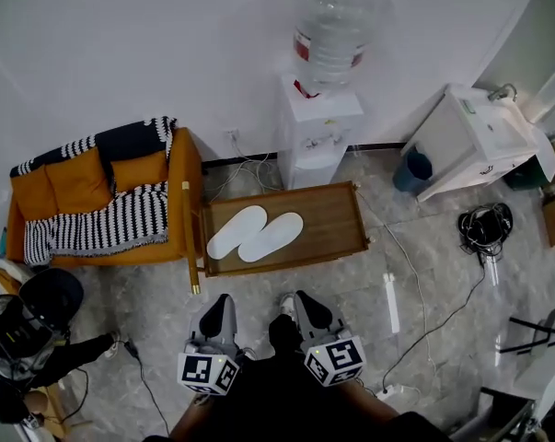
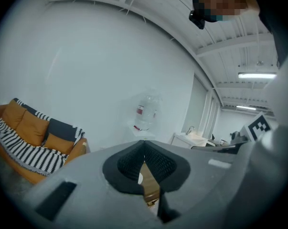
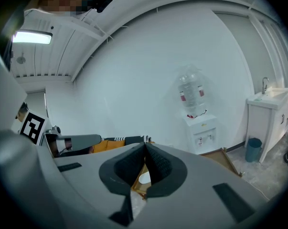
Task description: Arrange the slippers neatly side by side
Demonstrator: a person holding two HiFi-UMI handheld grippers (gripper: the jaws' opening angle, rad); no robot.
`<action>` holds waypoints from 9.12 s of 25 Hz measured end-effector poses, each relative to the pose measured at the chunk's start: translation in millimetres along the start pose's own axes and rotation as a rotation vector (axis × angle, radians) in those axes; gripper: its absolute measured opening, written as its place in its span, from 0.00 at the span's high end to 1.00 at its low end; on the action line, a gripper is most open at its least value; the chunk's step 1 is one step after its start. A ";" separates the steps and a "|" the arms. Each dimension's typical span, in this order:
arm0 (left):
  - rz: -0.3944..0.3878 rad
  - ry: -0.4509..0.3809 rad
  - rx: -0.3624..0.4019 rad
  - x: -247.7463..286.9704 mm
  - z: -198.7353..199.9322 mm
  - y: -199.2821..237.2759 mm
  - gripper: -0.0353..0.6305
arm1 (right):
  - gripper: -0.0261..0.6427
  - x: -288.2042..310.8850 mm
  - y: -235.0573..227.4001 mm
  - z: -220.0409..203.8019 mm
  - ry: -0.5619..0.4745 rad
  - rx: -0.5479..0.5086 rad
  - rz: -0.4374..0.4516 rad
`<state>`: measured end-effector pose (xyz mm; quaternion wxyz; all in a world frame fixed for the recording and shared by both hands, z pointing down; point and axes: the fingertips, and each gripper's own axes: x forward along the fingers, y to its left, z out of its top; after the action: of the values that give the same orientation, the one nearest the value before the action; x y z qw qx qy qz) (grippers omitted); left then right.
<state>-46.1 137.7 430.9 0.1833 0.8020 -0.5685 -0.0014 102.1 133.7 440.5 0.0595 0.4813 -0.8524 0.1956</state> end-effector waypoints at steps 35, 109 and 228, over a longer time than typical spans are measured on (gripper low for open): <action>-0.091 0.004 0.026 129.4 52.9 35.0 0.93 | 0.94 168.1 -86.4 -22.8 0.201 0.186 -0.087; -0.058 0.083 -0.040 164.9 40.9 98.7 0.93 | 0.92 254.1 -208.9 -214.0 0.754 0.118 -0.296; -0.070 0.109 -0.106 159.5 41.0 186.8 0.93 | 0.84 343.3 -79.6 -229.7 0.596 0.430 -0.260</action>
<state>-168.6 -73.3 480.8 0.2562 0.8094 -0.5284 0.0057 -32.5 -86.8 772.4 0.2268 0.5090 -0.6691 0.4918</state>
